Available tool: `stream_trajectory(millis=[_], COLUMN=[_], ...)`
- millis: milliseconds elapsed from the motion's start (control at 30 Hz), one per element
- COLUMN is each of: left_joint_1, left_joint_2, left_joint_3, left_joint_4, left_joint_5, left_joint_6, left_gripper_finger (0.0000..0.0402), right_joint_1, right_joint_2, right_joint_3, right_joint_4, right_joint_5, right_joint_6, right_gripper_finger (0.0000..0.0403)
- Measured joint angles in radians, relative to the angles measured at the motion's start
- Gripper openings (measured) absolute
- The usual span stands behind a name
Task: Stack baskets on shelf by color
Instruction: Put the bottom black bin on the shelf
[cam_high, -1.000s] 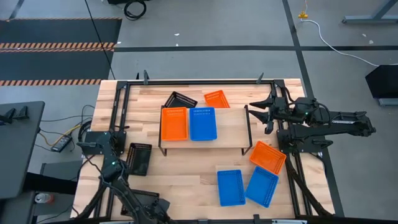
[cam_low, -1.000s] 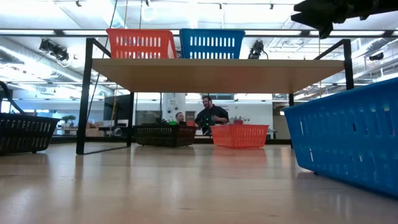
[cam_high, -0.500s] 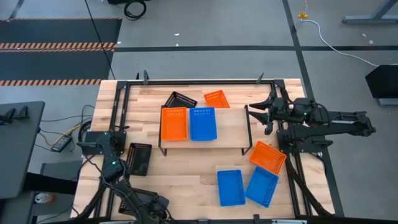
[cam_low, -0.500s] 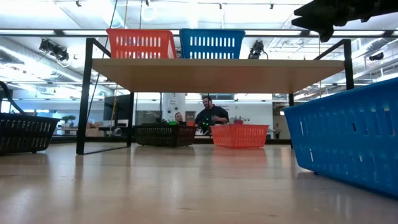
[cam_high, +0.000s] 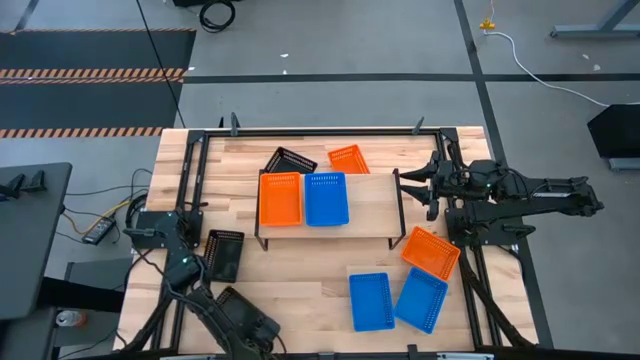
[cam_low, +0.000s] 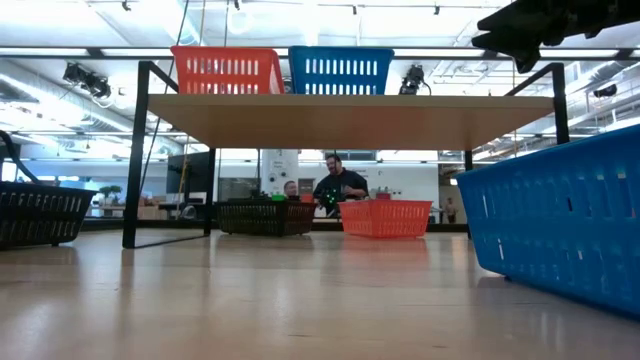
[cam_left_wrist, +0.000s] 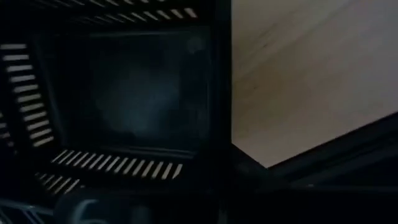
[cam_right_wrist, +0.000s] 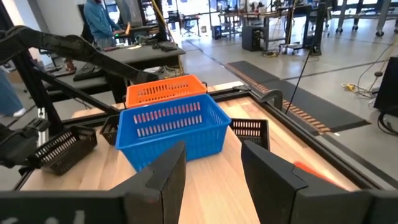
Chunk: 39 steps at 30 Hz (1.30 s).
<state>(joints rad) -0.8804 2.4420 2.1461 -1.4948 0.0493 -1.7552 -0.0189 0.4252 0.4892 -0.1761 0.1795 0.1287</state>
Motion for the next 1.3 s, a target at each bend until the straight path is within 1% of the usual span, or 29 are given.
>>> stream_trajectory(millis=[100,233,333,433,600,667,833,933,1100,1300], left_joint_1=[0.017,0.04,0.058,0.082,0.123,0.148,0.212,0.241,0.273,0.297], left_joint_2=[0.0,0.0,-0.006,-0.05,-0.079,-0.091,-0.118,-0.134,-0.157,-0.211], left_joint_3=[0.045,0.142,0.212,0.19,0.209,0.209,0.21,0.209,0.21,0.21], left_joint_4=[-0.007,-0.036,-0.069,-0.058,-0.069,-0.06,-0.051,-0.022,0.051,0.065], left_joint_5=[-0.001,-0.005,-0.045,-0.102,-0.228,-0.241,-0.254,-0.258,-0.225,-0.222], left_joint_6=[0.038,0.105,0.191,0.298,0.597,0.682,0.84,0.903,0.972,1.007], left_gripper_finger=[0.0007,0.0006,0.0006,0.0006,0.0006,0.0006,0.0006,0.0005,0.0005,0.0005], right_joint_1=[0.0,0.0,0.0,0.0,0.002,0.003,0.003,0.003,0.003,0.003], right_joint_2=[0.0,0.0,0.0,0.0,0.0,0.0,0.0,0.0,0.0,0.0], right_joint_3=[0.0,0.0,0.0,0.0,0.0,0.0,0.0,0.0,0.0,0.0], right_joint_4=[-0.001,-0.008,-0.008,-0.008,-0.006,-0.004,-0.005,-0.004,-0.002,0.001], right_joint_5=[0.0,0.0,0.0,0.0,-0.038,-0.05,-0.05,-0.045,-0.043,-0.032], right_joint_6=[0.001,0.001,0.001,0.001,-0.023,-0.03,-0.042,-0.043,-0.051,-0.044], right_gripper_finger=[0.0163,0.0163,0.0163,0.0163,0.0163,0.0163,0.0163,0.0163,0.0163,0.0163])
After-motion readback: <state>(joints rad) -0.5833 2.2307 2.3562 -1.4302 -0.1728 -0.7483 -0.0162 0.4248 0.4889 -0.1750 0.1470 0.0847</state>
